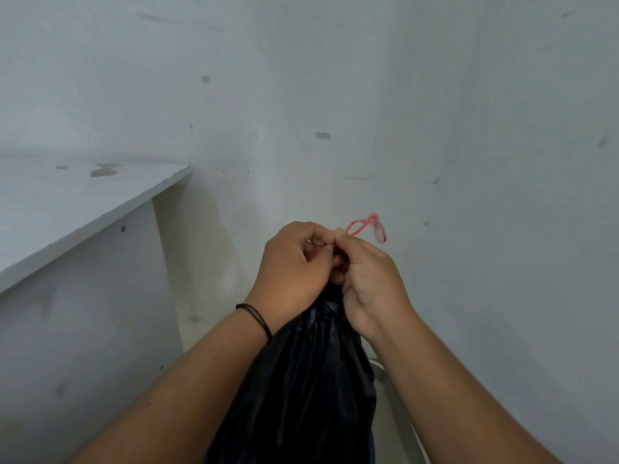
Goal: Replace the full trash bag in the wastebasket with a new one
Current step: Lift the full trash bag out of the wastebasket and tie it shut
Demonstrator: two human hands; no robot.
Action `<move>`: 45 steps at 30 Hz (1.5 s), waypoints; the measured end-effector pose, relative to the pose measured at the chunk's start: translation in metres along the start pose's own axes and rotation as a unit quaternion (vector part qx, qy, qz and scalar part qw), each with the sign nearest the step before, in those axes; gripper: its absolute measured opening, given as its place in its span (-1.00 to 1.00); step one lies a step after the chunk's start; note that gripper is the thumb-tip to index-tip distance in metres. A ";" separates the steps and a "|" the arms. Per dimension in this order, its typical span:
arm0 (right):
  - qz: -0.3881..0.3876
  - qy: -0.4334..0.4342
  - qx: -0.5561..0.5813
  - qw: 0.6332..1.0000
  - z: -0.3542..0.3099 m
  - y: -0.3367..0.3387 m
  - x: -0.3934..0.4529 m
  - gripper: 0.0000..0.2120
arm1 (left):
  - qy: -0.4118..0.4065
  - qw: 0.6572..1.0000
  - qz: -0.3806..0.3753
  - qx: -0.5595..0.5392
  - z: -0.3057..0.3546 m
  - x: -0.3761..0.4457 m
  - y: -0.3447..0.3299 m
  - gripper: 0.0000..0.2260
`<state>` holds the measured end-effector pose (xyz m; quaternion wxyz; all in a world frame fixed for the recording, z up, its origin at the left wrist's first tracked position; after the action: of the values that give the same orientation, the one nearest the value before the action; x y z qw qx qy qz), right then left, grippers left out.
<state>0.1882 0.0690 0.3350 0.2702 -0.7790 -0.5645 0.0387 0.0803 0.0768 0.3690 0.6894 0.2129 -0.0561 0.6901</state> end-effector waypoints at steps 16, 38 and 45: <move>-0.087 0.063 -0.203 0.973 -0.019 -0.004 0.002 -0.74 | 0.259 0.907 -0.155 -0.294 -0.030 0.004 -0.014 -0.85; -0.083 -0.077 -0.164 0.980 -0.019 -0.011 0.002 -0.80 | -0.271 0.925 -0.001 0.265 0.017 -0.013 0.024 -0.88; -0.117 -0.068 -0.144 0.980 -0.022 -0.010 -0.005 -0.70 | 0.040 0.987 -0.141 0.069 -0.020 0.011 0.019 -0.80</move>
<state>0.1857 0.0587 0.3569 0.1189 -0.7334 -0.6689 -0.0217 0.0576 0.0932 0.3591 0.7651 0.2377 0.0494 0.5964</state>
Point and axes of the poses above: each hand's wrist, its own x-axis towards the middle knuckle, its own y-axis out of the back of the hand, z = x × y, the point moved 8 cm from there along x, towards the middle knuckle, and after that the axes turned 11 degrees about y, right-handed, at the moved point
